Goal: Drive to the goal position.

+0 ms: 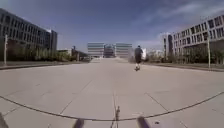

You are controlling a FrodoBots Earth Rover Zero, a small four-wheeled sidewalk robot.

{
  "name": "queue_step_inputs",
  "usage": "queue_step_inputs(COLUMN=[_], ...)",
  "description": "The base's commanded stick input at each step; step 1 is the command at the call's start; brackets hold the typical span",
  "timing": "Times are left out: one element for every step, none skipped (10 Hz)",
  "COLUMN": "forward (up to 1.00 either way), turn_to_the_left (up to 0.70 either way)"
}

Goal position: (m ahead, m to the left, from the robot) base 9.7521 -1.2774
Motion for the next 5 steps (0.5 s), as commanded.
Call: queue_step_inputs(forward=[0.7, 0.7, 0.7, 0.7, 0.7], turn_to_the_left=[0.0, 0.0, 0.0, 0.0, 0.0])
